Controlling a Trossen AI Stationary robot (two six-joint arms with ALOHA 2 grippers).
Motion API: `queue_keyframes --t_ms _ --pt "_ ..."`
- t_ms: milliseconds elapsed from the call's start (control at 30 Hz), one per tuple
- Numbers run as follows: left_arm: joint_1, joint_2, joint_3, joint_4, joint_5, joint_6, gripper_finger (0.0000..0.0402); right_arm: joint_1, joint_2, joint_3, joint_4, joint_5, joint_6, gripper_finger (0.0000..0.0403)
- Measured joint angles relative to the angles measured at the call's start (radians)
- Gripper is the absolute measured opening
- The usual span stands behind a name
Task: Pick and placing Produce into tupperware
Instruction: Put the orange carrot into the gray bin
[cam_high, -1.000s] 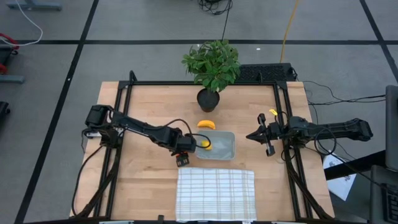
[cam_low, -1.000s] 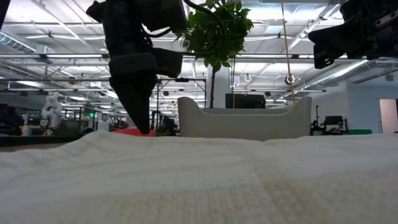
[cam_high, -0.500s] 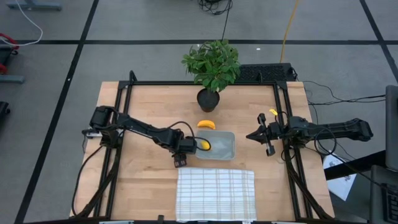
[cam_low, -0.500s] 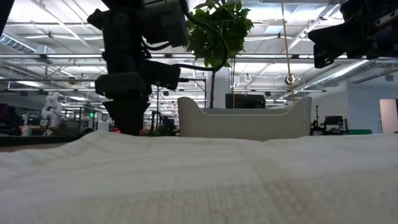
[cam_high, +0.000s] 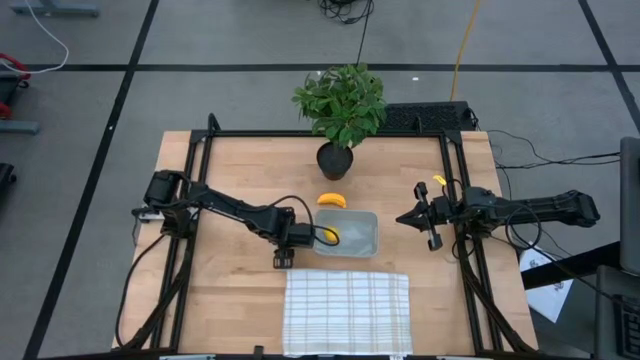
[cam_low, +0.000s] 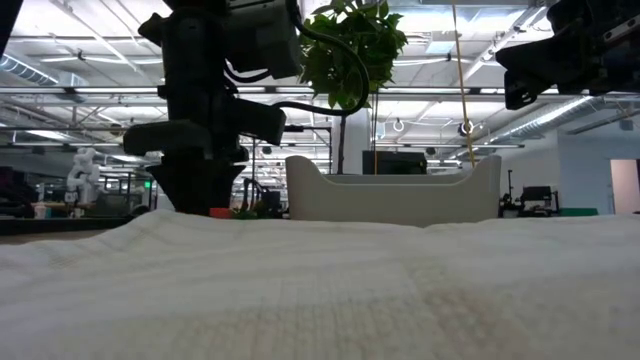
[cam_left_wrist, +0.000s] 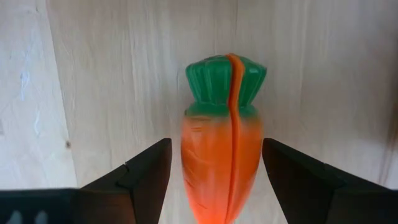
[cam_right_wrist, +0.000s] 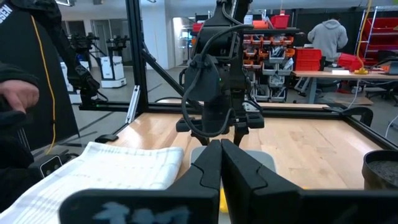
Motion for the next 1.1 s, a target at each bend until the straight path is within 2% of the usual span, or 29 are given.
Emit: queue_keyframes --t_ms 433,800,900,1100 --pt "0.000 -0.001 0.000 -0.003 0.018 0.000 0.0251 0.000 0.000 0.000 0.000 0.000 -0.009 0.0000" --pt "0.000 -0.003 0.000 -0.004 0.018 -0.002 0.0155 0.000 0.000 0.000 0.000 0.000 -0.009 0.0000" --pt "0.001 -0.003 0.007 -0.021 0.019 -0.003 0.0152 0.000 0.000 0.000 0.000 0.000 -0.009 0.0000" --pt "0.001 -0.003 0.060 -0.112 0.016 0.008 0.0172 0.000 0.000 0.000 0.000 0.000 -0.009 0.0000"
